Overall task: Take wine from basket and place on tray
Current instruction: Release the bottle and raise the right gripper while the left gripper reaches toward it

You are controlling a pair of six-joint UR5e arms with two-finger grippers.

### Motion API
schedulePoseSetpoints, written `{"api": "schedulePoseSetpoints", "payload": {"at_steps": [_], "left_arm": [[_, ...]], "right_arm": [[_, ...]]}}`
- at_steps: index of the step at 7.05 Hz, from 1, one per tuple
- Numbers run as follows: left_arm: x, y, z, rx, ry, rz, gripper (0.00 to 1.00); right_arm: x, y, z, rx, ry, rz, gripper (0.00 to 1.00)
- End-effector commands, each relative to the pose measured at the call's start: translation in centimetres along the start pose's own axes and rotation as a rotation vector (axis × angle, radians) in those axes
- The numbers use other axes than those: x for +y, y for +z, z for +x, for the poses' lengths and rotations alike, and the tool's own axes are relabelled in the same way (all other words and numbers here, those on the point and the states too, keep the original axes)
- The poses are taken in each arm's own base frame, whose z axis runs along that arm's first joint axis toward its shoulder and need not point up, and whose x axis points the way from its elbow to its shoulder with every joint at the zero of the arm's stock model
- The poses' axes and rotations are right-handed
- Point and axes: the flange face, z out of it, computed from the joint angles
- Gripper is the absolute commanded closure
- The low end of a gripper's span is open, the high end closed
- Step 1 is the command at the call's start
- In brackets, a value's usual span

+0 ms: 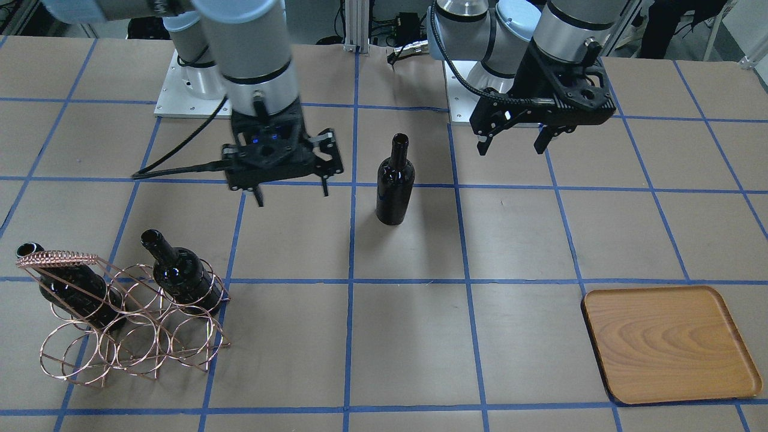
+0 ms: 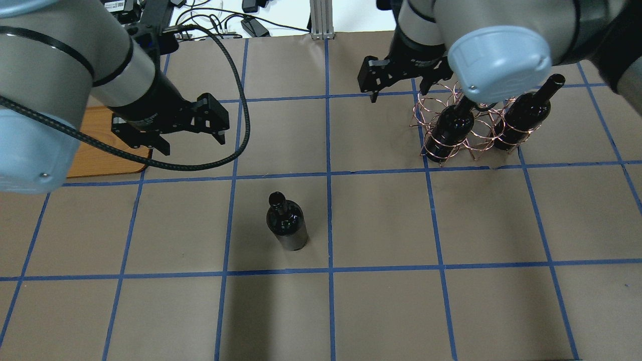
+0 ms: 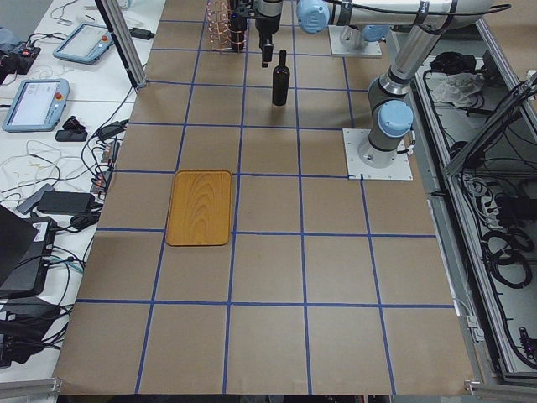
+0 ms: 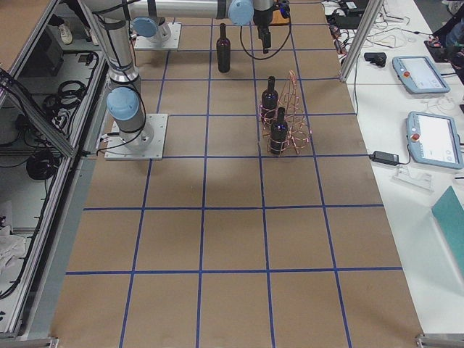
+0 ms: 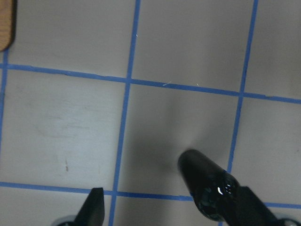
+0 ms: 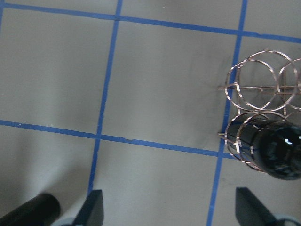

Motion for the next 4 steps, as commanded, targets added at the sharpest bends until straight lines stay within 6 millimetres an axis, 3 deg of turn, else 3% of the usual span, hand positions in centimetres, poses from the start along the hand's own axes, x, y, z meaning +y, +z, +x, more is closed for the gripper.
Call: {"api": "schedulePoseSetpoints", "payload": {"at_steps": [1,2,4], "left_arm": [[3.8,4.2,5.3,-0.024,0.003,-0.081,0.00],[4.5,5.5,6.0,-0.033,-0.001,-0.105,0.00],[6.6,6.2,9.0,-0.037,-0.005,-0.109,0.00]], "right_arm": [[-0.4,-1.6,7.6,0.080,0.081,0.017,0.00],[0.3,-2.3,7.5,0.079,0.097,0.025,0.00],[0.5,-2.0,7.5,0.072,0.100,-0.005,0.00]]}}
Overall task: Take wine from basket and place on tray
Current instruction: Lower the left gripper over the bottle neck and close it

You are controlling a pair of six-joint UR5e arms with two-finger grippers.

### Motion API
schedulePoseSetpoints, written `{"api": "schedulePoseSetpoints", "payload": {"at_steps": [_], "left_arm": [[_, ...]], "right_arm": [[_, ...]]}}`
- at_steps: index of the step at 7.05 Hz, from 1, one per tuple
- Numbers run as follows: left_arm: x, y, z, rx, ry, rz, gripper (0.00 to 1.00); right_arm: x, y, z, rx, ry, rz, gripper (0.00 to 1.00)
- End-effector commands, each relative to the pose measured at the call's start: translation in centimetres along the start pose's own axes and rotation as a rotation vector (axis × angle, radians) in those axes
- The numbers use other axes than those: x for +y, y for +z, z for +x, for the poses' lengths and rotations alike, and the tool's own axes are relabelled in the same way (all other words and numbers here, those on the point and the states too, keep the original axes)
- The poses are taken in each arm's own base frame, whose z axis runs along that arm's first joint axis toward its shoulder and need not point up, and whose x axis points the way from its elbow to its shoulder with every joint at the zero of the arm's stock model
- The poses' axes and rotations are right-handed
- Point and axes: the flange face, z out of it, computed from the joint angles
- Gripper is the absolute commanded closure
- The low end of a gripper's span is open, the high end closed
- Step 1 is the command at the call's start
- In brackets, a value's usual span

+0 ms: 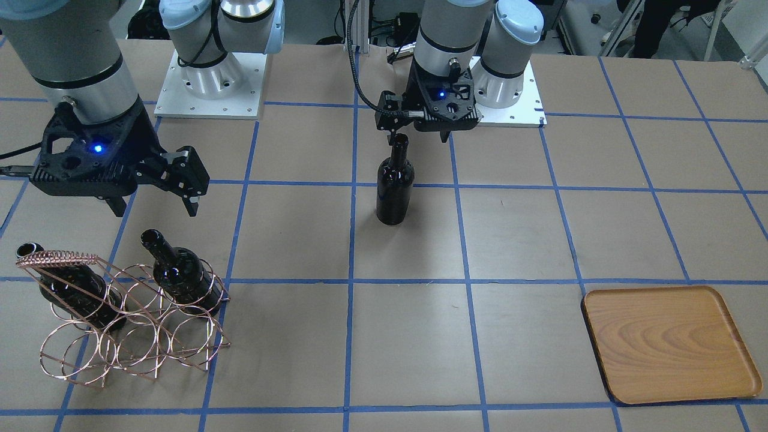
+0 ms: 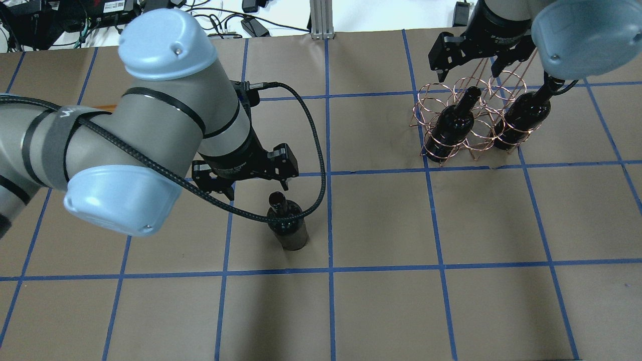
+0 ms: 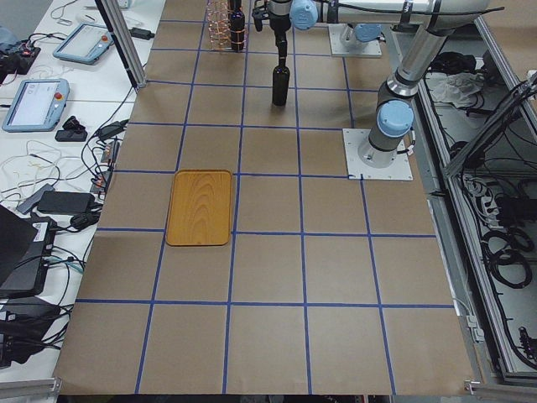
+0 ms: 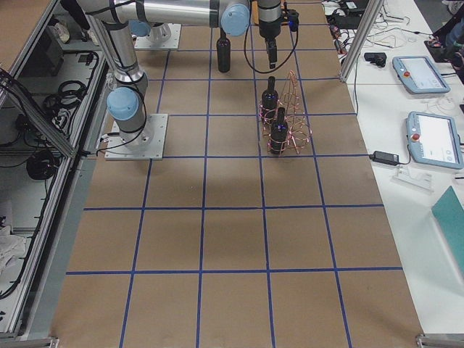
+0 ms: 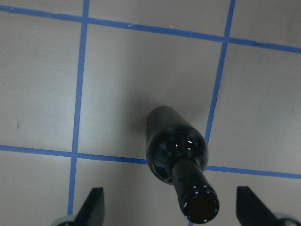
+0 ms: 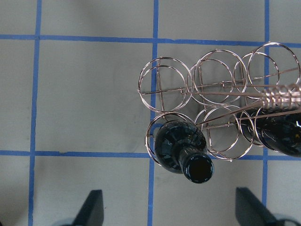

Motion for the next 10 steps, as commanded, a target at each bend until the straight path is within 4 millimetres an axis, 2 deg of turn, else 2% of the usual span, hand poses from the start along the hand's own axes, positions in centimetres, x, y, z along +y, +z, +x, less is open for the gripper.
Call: {"api": "schedulePoseSetpoints", "payload": {"at_steps": [1,2,5,6,7,8,9,10], "left_arm": [[1.1,2.1,2.3,-0.018,0.012,-0.027,0.00],[0.6,3.0,2.7,-0.024,0.014,-0.036,0.00],[0.0,2.8,2.3,-0.057,0.018,-0.010,0.02],[-0.2,3.9,2.2,-0.079,0.015,-0.019,0.11],[-0.1,3.7,2.3,-0.075,0.001,-0.014,0.11],[-0.2,4.0,2.3,-0.079,-0.006,-0.018,0.20],[-0.3,4.1,2.3,-0.081,-0.007,-0.021,0.43],[-0.1,3.9,2.3,-0.070,-0.010,-0.023,0.58]], "right_arm": [[0.0,0.8,0.5,-0.005,0.011,-0.025,0.00],[0.5,0.4,0.4,-0.012,0.007,-0.045,0.00],[1.9,0.5,0.3,-0.018,-0.007,-0.131,0.00],[2.0,0.7,0.3,-0.019,-0.007,-0.146,0.00],[2.0,0.6,0.4,-0.014,-0.004,-0.146,0.00],[2.0,0.5,0.4,-0.012,-0.004,-0.139,0.00],[2.0,0.6,0.4,-0.012,-0.006,-0.142,0.00],[1.9,0.6,0.3,-0.013,-0.007,-0.137,0.00]]}}
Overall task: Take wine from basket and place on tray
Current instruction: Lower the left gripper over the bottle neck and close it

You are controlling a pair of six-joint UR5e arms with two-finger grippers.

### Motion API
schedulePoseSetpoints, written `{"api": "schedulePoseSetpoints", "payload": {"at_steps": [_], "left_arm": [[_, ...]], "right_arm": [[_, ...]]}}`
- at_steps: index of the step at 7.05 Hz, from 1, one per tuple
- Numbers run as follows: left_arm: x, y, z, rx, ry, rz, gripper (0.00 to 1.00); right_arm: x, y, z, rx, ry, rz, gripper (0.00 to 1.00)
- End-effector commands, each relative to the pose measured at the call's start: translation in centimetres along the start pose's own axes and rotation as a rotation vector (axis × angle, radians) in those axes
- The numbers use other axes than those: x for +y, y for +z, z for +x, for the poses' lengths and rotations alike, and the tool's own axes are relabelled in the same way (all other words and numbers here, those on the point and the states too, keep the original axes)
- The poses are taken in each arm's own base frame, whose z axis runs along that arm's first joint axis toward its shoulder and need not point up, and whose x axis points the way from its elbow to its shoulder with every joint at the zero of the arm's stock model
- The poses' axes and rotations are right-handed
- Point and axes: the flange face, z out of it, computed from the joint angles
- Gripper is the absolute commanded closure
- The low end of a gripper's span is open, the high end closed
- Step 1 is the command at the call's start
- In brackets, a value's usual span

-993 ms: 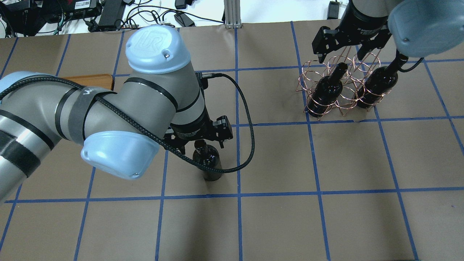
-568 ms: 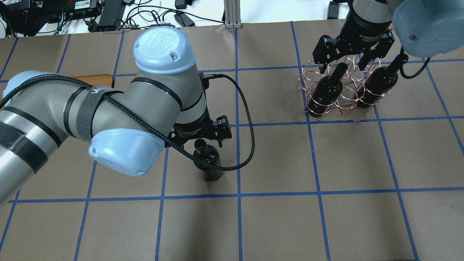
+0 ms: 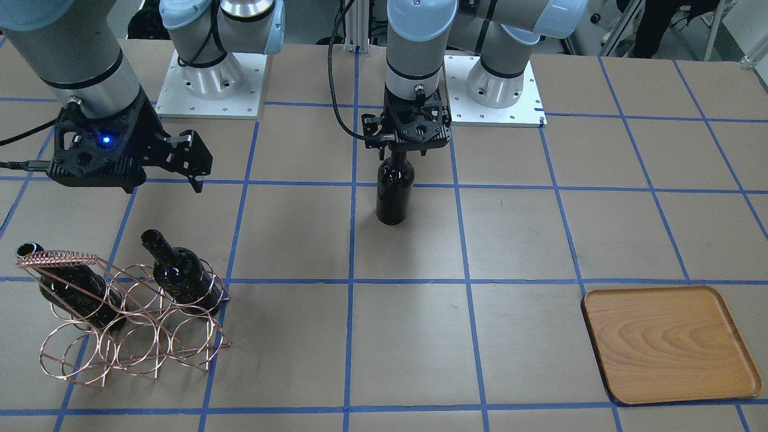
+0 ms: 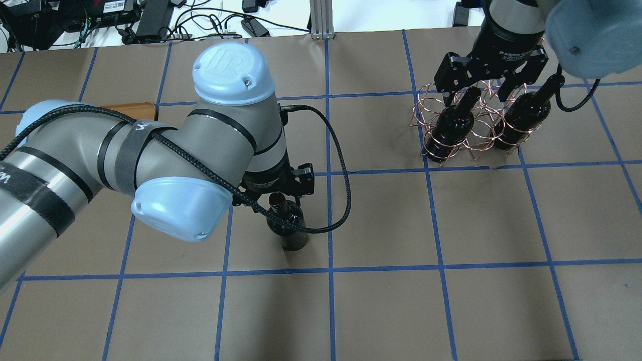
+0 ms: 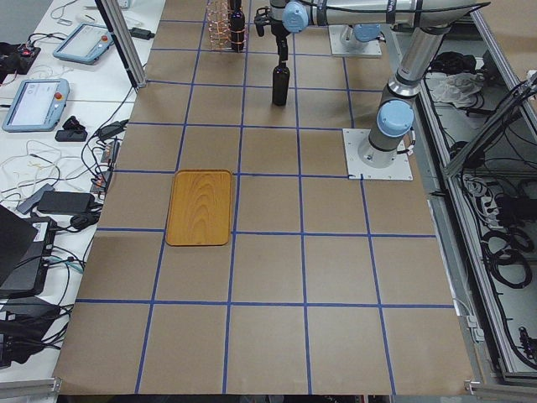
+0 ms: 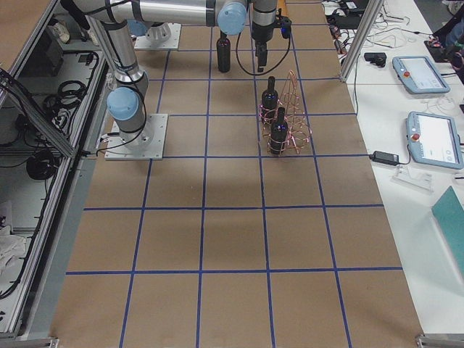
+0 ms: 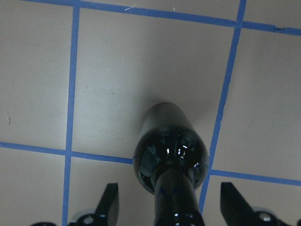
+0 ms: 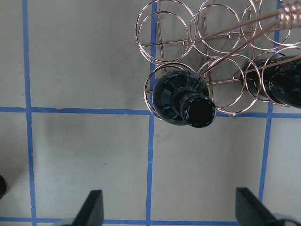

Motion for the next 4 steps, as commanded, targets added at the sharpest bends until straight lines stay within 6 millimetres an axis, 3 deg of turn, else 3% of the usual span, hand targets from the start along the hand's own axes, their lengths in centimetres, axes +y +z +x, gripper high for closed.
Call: {"api": "schedulePoseSetpoints", "payload": {"at_steps": [1,2,3,4], "left_arm": [[0.07,-0.22,0.06,0.012,-0.011,0.006,0.59],[-0.06,0.13,0.35,0.015,-0.016,0.003,0.60],[0.22,-0.21,0.45,0.038,-0.020,-0.003,0.69],[0.31,-0.50,0.43,0.043,-0.020,0.001,1.00]], "right_arm": [[0.01,-0.07,-0.09,-0.005,-0.002,0.005,0.00],[0.21,-0.30,-0.07,-0.002,0.000,0.001,0.00],[0.17,-0.47,-0.14,-0.009,-0.002,0.013,0.00],[0.16,-0.47,-0.14,-0.009,-0.002,0.013,0.00]]}}
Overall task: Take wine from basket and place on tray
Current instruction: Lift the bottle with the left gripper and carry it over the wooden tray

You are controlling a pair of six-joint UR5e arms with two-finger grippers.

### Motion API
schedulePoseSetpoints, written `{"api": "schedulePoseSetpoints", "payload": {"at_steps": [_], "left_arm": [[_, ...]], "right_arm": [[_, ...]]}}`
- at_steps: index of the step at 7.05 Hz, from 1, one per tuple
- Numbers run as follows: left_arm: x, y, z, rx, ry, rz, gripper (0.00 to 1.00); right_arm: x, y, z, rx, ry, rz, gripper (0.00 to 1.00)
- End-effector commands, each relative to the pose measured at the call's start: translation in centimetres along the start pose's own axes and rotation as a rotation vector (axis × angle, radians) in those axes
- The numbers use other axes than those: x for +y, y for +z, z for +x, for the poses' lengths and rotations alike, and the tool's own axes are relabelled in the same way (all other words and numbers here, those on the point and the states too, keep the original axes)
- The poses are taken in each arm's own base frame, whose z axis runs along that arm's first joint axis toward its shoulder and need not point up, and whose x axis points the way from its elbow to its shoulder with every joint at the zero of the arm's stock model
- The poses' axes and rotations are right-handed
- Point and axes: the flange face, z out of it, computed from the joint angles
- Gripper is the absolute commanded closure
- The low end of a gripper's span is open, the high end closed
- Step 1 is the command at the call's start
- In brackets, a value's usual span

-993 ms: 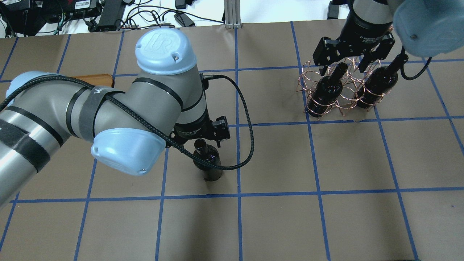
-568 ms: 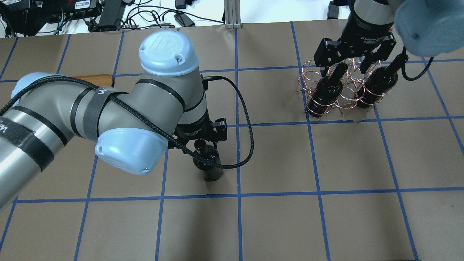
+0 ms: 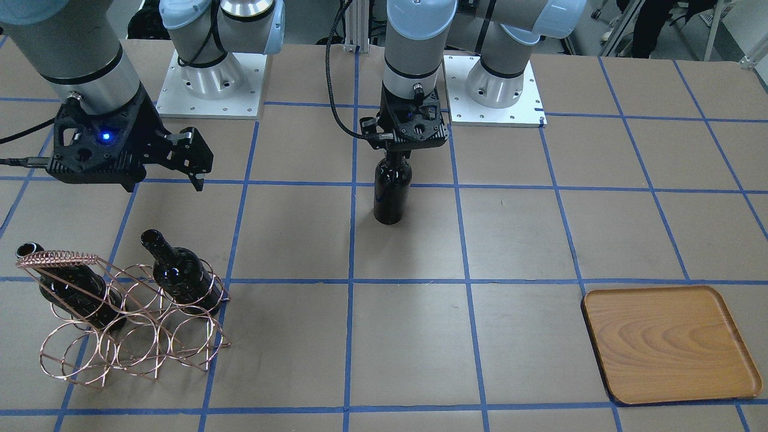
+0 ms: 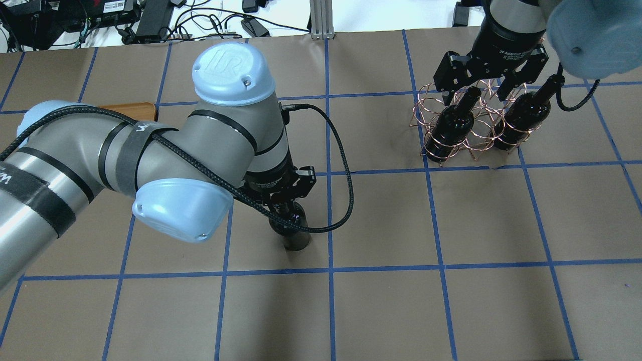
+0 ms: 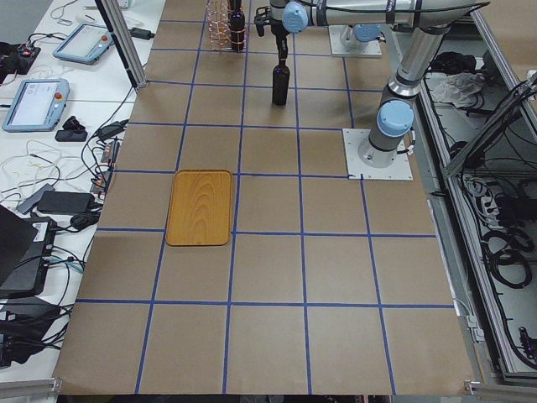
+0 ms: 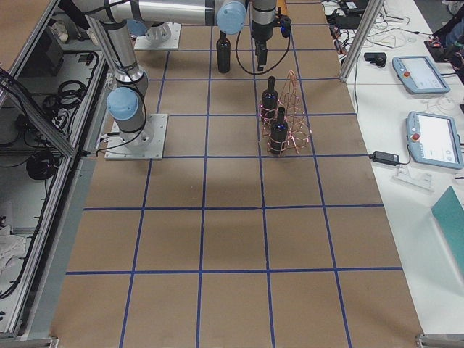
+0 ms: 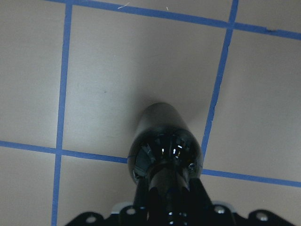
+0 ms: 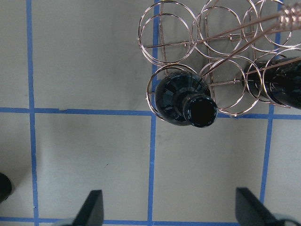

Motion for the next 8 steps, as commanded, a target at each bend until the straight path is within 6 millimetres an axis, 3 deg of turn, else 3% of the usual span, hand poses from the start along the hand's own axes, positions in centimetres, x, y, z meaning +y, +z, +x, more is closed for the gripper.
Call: {"api": "schedulePoseSetpoints", "payload": {"at_steps": [1,2,3,5,6,7,8], "left_arm": [[-0.5,-2.5,-0.3,0.038,0.002,0.051,1.00],[-2.1,-6.9,-1.9,0.053,-0.026,0.116,1.00],[-5.0,-10.6,-4.9,0.062,-0.006,0.124,1.00],[-11.9,-15.1,-15.4,0.102,0.030,0.142,1.00],[-14.7,-14.2,-21.5,0.095,0.064,0.103,1.00],[-17.6,-13.1,-29.4,0.094,0.048,0.090,1.00],[-19.2,-13.1,-36.6,0.090,0.032,0.110,1.00]], "right_arm": [[-0.1,-0.2,0.0,-0.001,0.003,0.016,0.00],[-0.2,-0.1,0.0,0.000,0.003,0.014,0.00],[0.0,0.0,0.1,0.006,0.003,0.005,0.00],[0.2,0.4,0.1,0.019,0.001,-0.030,0.00],[0.5,0.6,0.0,0.009,0.001,-0.045,0.00],[0.5,0.7,0.1,0.014,0.001,-0.057,0.00],[0.5,1.0,0.1,0.017,0.002,-0.061,0.00]]}}
